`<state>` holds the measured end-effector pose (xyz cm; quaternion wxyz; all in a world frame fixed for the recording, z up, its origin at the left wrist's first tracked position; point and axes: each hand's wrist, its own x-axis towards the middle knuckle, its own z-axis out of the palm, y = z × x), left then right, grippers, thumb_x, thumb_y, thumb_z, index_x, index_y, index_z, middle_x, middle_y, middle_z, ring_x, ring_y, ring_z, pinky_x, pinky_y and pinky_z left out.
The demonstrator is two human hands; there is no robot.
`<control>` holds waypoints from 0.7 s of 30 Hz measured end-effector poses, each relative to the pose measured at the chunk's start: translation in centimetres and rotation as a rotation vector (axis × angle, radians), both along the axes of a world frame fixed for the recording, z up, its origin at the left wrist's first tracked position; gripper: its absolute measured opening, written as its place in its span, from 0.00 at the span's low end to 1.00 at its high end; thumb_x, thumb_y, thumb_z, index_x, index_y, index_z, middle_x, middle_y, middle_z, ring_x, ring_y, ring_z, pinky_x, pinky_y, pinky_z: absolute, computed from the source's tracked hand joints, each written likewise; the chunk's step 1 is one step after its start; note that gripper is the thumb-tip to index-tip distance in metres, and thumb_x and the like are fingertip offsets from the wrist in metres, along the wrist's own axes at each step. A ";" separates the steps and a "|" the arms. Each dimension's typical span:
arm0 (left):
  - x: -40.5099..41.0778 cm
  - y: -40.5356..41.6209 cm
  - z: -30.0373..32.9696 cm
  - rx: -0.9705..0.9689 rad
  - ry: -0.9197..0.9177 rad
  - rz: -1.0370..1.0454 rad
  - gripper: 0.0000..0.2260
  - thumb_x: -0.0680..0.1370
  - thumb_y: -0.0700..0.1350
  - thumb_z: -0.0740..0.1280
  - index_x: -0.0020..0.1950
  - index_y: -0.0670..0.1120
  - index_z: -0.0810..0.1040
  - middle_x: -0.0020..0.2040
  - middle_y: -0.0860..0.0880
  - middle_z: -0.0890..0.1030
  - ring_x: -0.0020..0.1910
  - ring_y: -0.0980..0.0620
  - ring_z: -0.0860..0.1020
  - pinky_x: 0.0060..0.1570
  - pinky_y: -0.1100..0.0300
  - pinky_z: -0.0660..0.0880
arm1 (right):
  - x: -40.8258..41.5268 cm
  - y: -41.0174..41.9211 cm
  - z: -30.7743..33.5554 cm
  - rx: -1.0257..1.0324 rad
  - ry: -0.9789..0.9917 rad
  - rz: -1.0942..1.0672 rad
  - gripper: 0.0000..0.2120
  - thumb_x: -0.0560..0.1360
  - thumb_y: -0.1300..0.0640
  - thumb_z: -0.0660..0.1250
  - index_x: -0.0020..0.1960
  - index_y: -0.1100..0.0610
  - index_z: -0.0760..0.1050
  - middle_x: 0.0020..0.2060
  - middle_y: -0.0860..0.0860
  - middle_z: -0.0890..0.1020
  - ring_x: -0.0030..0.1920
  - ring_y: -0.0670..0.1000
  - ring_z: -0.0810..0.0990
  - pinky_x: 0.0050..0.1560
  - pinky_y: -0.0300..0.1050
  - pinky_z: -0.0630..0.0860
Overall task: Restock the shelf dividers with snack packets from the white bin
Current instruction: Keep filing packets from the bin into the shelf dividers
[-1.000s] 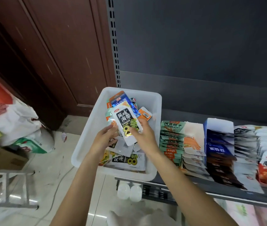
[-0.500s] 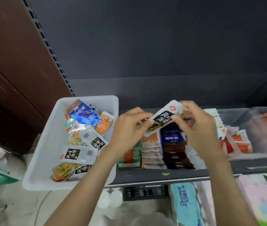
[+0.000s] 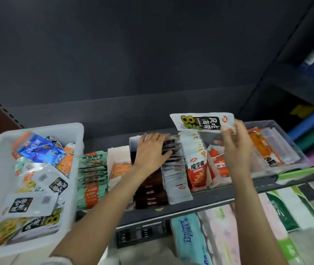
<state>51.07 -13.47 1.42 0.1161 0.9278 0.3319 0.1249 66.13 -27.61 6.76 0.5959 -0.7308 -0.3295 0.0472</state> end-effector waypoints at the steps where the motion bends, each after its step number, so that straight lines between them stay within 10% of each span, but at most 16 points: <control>1: 0.1 -0.1 0.0 0.038 0.037 -0.013 0.20 0.77 0.54 0.63 0.69 0.53 0.68 0.65 0.52 0.73 0.67 0.52 0.68 0.72 0.54 0.49 | 0.5 0.6 -0.1 -0.016 -0.005 0.027 0.09 0.80 0.56 0.59 0.59 0.54 0.73 0.49 0.43 0.80 0.48 0.38 0.80 0.39 0.31 0.77; 13: -0.8 -1.6 -1.0 0.208 -0.089 -0.035 0.11 0.68 0.43 0.74 0.49 0.53 0.83 0.40 0.53 0.84 0.41 0.51 0.81 0.60 0.55 0.67 | 0.3 7.8 -2.6 -0.585 -0.922 0.481 0.14 0.77 0.61 0.62 0.58 0.48 0.76 0.47 0.50 0.83 0.47 0.55 0.82 0.47 0.49 0.74; 21: -1.6 -1.5 -0.9 0.227 -0.176 -0.066 0.11 0.69 0.41 0.73 0.51 0.48 0.83 0.45 0.51 0.84 0.46 0.50 0.81 0.52 0.57 0.74 | 0.0 8.1 -4.9 -0.796 -0.970 0.577 0.18 0.81 0.57 0.53 0.67 0.46 0.71 0.48 0.50 0.81 0.57 0.50 0.69 0.51 0.46 0.57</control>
